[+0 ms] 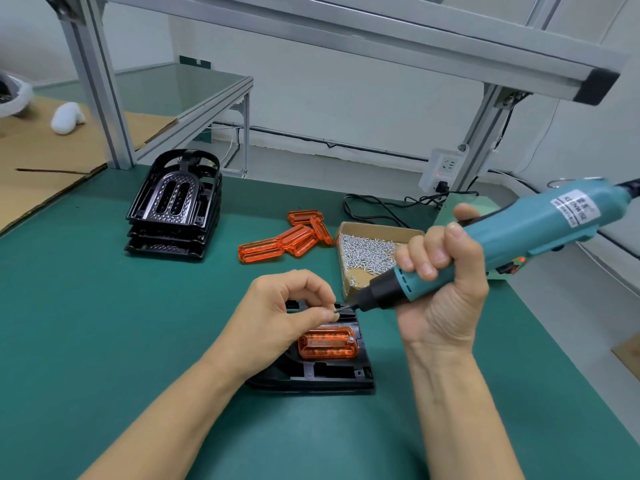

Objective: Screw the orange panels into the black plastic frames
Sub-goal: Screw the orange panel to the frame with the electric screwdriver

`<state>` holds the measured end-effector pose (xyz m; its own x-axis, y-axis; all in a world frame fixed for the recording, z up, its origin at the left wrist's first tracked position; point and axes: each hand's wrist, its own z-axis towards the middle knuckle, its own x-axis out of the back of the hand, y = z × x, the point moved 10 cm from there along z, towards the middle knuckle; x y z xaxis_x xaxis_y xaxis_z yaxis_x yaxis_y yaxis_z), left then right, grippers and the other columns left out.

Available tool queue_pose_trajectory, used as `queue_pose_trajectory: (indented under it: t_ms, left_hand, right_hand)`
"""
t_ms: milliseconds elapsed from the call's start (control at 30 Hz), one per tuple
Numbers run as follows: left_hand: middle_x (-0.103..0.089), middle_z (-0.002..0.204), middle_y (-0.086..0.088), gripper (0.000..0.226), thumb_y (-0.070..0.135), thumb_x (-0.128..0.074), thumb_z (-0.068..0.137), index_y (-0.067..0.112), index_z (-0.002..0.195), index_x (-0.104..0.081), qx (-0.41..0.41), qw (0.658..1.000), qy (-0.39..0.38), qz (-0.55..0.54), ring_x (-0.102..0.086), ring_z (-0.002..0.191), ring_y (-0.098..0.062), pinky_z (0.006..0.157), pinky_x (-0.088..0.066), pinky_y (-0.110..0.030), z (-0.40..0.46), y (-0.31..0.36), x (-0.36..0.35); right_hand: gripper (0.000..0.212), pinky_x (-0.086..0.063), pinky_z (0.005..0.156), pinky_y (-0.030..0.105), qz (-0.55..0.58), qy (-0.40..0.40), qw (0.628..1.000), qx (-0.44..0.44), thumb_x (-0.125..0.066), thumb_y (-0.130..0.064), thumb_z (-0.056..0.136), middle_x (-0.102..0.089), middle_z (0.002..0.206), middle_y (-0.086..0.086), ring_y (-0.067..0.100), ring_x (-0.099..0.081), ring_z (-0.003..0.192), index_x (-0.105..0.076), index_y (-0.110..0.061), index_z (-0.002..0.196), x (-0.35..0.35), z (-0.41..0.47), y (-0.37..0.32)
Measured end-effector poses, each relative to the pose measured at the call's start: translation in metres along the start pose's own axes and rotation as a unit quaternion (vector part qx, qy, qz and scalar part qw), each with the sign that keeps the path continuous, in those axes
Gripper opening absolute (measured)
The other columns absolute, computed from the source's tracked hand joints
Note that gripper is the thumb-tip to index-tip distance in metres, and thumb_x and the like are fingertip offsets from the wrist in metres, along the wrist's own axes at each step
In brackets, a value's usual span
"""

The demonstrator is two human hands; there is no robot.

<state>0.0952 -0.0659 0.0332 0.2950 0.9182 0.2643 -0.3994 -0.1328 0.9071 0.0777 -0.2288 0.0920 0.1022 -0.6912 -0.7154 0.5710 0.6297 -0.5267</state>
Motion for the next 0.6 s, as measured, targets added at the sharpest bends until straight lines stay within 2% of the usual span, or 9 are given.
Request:
queue_pose_trajectory:
  t_ms: [100,167,267,333,367,433,500,533,600]
  left_hand:
    - [-0.071,0.078,0.001,0.013,0.008,-0.075,0.077,0.019,0.077,-0.068,0.007,1.000,0.004,0.008,-0.067,0.081,-0.018,0.083,-0.052,-0.035,0.001,-0.001,-0.001]
    - [-0.072,0.079,0.002,0.013,0.009,-0.076,0.077,0.020,0.078,-0.068,0.022,1.000,-0.006,0.004,-0.067,0.083,-0.014,0.087,-0.050,-0.035,0.001,-0.003,-0.003]
    - [-0.072,0.088,0.011,0.017,0.012,-0.078,0.075,0.024,0.085,-0.072,0.032,0.999,-0.012,0.007,-0.062,0.092,0.003,0.090,-0.041,-0.014,0.003,-0.003,0.005]
    - [-0.069,0.097,0.017,0.022,0.016,-0.076,0.077,0.031,0.093,-0.073,0.041,0.998,0.036,0.034,-0.053,0.097,0.015,0.082,-0.031,0.002,0.006,-0.007,0.028]
    - [-0.067,0.103,0.019,0.023,0.018,-0.073,0.079,0.033,0.096,-0.073,0.051,0.996,0.056,0.050,-0.050,0.101,0.018,0.081,-0.028,0.005,0.008,-0.011,0.039]
    - [-0.062,0.113,0.021,0.024,0.019,-0.070,0.083,0.034,0.102,-0.071,0.073,0.991,0.062,0.097,-0.048,0.109,0.015,0.092,-0.028,-0.001,0.009,-0.020,0.050]
    - [-0.058,0.112,0.024,0.024,0.024,-0.069,0.084,0.033,0.106,-0.070,0.088,0.981,0.038,0.169,-0.047,0.115,0.005,0.108,-0.028,-0.024,0.008,-0.027,0.047]
    - [-0.057,0.111,0.024,0.024,0.026,-0.069,0.084,0.032,0.107,-0.069,0.092,0.974,0.018,0.205,-0.046,0.116,0.001,0.111,-0.026,-0.033,0.009,-0.030,0.041]
    - [-0.060,0.114,0.021,0.025,0.031,-0.068,0.083,0.033,0.108,-0.069,0.094,0.960,-0.019,0.261,-0.047,0.117,-0.005,0.111,-0.025,-0.039,0.009,-0.035,0.031]
  right_hand:
    - [0.017,-0.039,0.046,0.020,0.008,0.003,1.000,0.002,-0.046,-0.006,0.085,-0.040,0.050,-0.009,0.004,-0.038,0.039,-0.052,-0.018,0.096,0.003,0.001,-0.001]
    - [0.017,-0.039,0.046,0.020,0.005,0.002,1.000,0.002,-0.046,-0.006,0.085,-0.040,0.050,-0.010,0.004,-0.038,0.040,-0.052,-0.018,0.095,0.003,0.001,0.000]
    - [0.017,-0.040,0.047,0.020,0.004,0.002,1.000,-0.007,-0.046,-0.006,0.085,-0.041,0.051,-0.010,0.004,-0.039,0.040,-0.053,-0.019,0.095,0.005,0.002,0.002]
    - [0.017,-0.040,0.047,0.020,-0.006,0.003,1.000,-0.017,-0.047,-0.007,0.085,-0.041,0.051,-0.010,0.004,-0.039,0.040,-0.053,-0.019,0.095,0.006,0.001,0.004]
    - [0.017,-0.040,0.047,0.020,-0.015,0.004,1.000,-0.022,-0.048,-0.007,0.085,-0.040,0.052,-0.009,0.004,-0.039,0.041,-0.054,-0.020,0.095,0.006,0.001,0.007]
    - [0.018,-0.039,0.047,0.020,-0.036,0.001,0.999,-0.035,-0.048,-0.007,0.084,-0.040,0.051,-0.009,0.004,-0.038,0.040,-0.054,-0.020,0.095,0.004,0.001,0.012]
    - [0.018,-0.039,0.047,0.019,-0.058,-0.008,0.997,-0.053,-0.049,-0.007,0.084,-0.040,0.051,-0.009,0.004,-0.038,0.040,-0.054,-0.020,0.095,-0.001,0.000,0.021]
    - [0.018,-0.039,0.046,0.019,-0.068,-0.013,0.996,-0.061,-0.049,-0.006,0.083,-0.040,0.050,-0.009,0.004,-0.038,0.040,-0.054,-0.020,0.095,-0.005,-0.001,0.025]
    - [0.018,-0.038,0.046,0.019,-0.085,-0.027,0.993,-0.076,-0.050,-0.005,0.082,-0.040,0.050,-0.009,0.005,-0.038,0.039,-0.055,-0.019,0.094,-0.012,-0.002,0.034]
